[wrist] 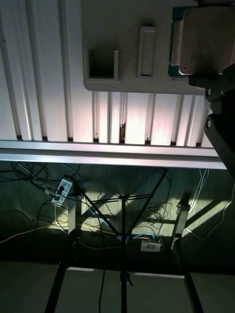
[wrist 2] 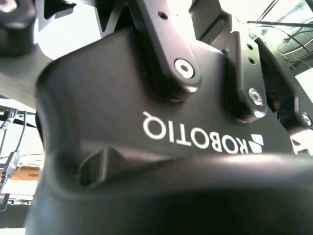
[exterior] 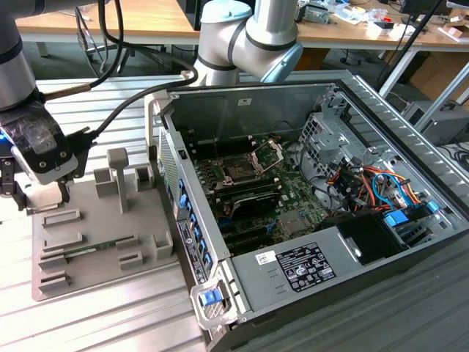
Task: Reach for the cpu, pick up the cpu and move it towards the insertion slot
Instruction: 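Pick up the cpu and move it towards the insertion slot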
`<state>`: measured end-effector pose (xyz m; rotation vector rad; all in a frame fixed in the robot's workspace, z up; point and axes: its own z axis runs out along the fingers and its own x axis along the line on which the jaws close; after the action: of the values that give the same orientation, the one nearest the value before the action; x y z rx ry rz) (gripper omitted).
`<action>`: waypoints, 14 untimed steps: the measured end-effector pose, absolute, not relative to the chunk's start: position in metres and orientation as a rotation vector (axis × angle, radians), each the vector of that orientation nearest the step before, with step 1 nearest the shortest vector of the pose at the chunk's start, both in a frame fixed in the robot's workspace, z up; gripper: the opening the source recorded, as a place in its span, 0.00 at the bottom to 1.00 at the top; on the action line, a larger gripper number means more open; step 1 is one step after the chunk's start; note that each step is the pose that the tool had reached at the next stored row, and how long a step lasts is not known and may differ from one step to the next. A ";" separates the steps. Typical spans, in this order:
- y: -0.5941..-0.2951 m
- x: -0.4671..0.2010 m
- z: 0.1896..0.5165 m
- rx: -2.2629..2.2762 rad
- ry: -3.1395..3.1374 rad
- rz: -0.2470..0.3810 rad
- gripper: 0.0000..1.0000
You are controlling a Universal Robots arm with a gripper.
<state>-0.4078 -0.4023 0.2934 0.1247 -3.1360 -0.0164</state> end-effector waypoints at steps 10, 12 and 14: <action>-0.402 -0.408 0.298 0.125 -3.136 -0.016 0.55; -0.402 -0.408 0.299 0.125 -3.136 -0.016 0.55; -0.402 -0.408 0.300 0.125 -3.136 -0.016 0.55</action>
<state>-0.4078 -0.4023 0.2999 0.1247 -3.1360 -0.0164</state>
